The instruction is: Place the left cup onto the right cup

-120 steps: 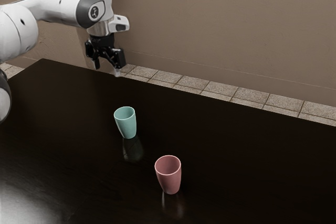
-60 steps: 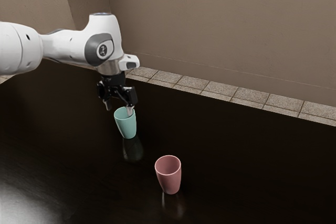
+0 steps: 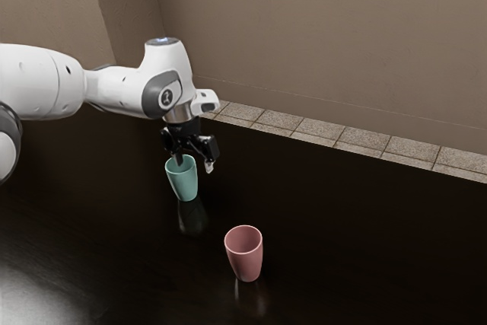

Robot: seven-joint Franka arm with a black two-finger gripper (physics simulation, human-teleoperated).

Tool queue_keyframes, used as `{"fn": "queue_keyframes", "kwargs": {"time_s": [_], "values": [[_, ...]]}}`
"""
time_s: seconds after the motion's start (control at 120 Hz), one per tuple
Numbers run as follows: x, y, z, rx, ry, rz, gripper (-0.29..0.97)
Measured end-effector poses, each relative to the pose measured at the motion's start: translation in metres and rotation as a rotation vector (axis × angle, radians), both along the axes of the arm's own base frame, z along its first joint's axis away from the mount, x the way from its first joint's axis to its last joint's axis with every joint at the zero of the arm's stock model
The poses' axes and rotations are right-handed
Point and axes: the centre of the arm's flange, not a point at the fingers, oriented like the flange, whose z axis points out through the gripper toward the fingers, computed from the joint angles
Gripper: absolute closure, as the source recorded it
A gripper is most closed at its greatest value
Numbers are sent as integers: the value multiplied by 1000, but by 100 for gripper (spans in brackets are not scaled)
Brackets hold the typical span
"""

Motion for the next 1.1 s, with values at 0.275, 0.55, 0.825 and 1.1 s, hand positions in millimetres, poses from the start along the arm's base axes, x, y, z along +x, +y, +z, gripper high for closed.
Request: {"fn": "queue_keyframes", "kwargs": {"time_s": [0.275, 0.55, 0.825, 1.1], "values": [[3, 6, -16, 35, -3, 12, 2], [8, 7, -41, 39, -10, 30, 6], [9, 9, -48, 38, -16, 50, 44], [9, 20, -44, 47, -19, 77, 72]]}}
